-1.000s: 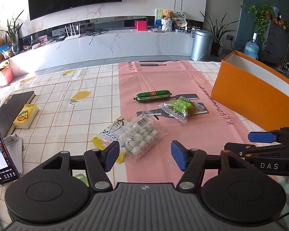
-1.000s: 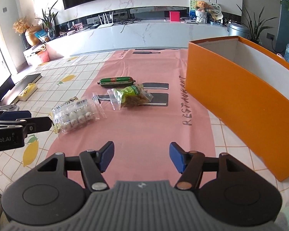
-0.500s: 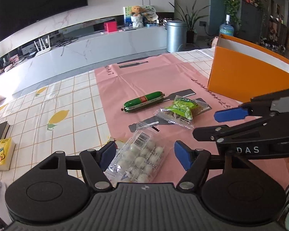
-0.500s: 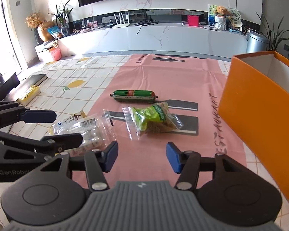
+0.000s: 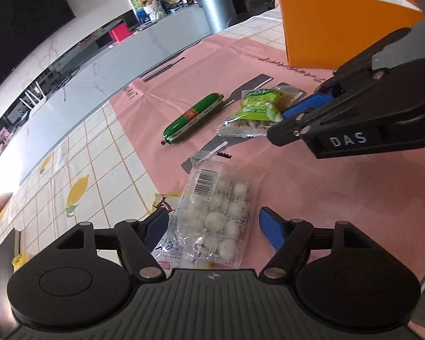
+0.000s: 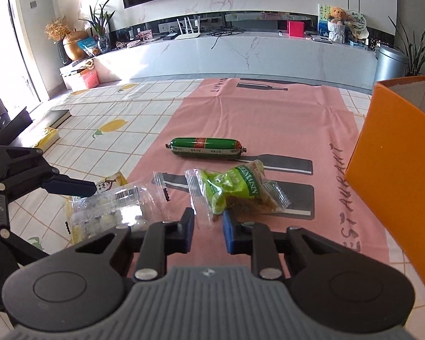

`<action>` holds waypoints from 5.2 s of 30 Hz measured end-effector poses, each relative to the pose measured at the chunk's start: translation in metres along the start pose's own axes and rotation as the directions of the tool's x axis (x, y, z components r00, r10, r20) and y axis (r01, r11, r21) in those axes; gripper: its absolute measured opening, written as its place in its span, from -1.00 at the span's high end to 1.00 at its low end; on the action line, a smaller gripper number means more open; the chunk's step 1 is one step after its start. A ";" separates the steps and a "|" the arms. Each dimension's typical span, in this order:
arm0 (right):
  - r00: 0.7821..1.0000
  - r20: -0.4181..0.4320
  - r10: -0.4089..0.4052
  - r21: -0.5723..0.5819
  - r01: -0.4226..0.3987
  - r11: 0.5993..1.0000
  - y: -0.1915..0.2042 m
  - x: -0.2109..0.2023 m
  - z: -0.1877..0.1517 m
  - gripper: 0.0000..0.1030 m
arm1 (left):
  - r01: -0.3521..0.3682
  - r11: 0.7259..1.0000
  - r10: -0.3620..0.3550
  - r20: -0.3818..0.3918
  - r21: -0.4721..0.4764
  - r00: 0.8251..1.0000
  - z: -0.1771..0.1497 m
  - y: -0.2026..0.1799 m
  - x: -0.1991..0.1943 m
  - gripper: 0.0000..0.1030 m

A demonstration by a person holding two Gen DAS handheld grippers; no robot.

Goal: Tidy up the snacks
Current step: 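Grasp the clear white-ball pack with the left tool while the right tool grasps the green raisin bag, then lift both snacks and carry them toward the orange box, then lower both snacks into the orange box and open both tools, then withdraw both tools from the box back over the pink mat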

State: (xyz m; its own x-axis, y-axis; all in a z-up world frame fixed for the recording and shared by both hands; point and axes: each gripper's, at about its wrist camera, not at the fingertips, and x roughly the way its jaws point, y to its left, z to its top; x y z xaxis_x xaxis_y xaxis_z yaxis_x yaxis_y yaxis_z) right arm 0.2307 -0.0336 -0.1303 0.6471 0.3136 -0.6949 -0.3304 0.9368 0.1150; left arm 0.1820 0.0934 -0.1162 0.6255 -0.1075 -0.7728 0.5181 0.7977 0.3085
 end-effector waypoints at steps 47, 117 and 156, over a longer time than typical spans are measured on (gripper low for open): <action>0.999 -0.028 0.022 0.330 -0.012 0.944 -0.063 -0.069 -0.075 0.06 | -0.061 0.864 0.041 -0.051 -0.500 0.998 -0.005 -0.065 -0.025 -0.65; 0.971 -0.175 -0.163 0.272 0.206 0.940 -0.332 -0.137 0.048 0.46 | 0.251 0.956 -0.262 -0.059 -0.151 0.963 0.296 -0.148 0.042 -0.16; 0.926 -0.263 -0.270 0.211 0.329 0.921 -0.309 -0.137 0.055 0.07 | 0.221 0.956 -0.235 -0.050 -0.192 0.971 0.285 -0.143 0.027 -0.44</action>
State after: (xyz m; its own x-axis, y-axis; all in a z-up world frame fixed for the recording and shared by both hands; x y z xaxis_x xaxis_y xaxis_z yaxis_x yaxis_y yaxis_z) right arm 0.2824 -0.3580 -0.0312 0.5080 -0.0036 -0.8613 0.0532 0.9982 0.0272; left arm 0.2913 -0.1925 -0.0230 0.4566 -0.2621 -0.8502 0.5220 0.8528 0.0174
